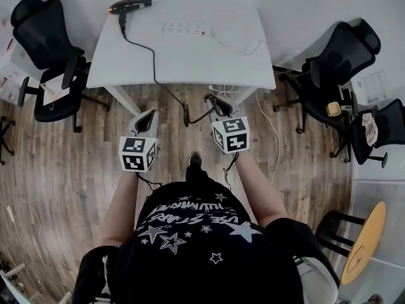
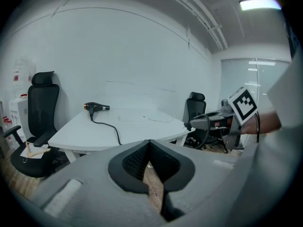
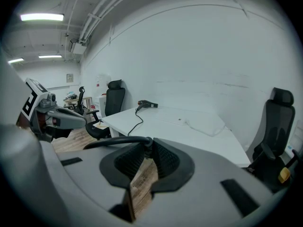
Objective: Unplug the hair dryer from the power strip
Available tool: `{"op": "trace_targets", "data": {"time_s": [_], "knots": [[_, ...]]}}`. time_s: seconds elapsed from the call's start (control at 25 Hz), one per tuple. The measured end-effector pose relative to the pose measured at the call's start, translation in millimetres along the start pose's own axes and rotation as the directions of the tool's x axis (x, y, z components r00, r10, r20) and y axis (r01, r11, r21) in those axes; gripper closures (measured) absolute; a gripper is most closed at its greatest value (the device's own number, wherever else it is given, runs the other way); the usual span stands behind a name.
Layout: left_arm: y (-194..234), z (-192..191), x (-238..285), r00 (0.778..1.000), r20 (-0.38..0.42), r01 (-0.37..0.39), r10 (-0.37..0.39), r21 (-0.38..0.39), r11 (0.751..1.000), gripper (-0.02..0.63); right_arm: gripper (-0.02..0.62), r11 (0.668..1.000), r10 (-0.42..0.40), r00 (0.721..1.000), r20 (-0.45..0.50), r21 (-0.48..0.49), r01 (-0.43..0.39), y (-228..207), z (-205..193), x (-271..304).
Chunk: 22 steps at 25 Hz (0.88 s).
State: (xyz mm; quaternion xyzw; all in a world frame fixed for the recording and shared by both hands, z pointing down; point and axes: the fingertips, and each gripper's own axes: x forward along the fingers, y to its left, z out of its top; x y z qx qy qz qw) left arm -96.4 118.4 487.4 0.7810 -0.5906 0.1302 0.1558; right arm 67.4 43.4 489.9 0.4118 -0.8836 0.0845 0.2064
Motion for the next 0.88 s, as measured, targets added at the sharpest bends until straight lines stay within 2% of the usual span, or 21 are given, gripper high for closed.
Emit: {"op": "trace_targets", "data": {"time_s": [0.4, 0.88], "knots": [[-6.2, -11.4, -31.0, 1.0, 0.013, 0.025, -0.025, -0.008, 1.0, 0.598, 0.532, 0.997, -0.067, 0.998, -0.006, 0.029, 0.067, 27.0, -15.8, -26.4], [-20.7, -22.8, -46.6, 0.999, 0.015, 0.047, -0.047, -0.042, 0.998, 0.598, 0.532, 0.997, -0.071, 0.997, -0.025, 0.035, 0.072, 42.5, -33.7, -42.6]]}}
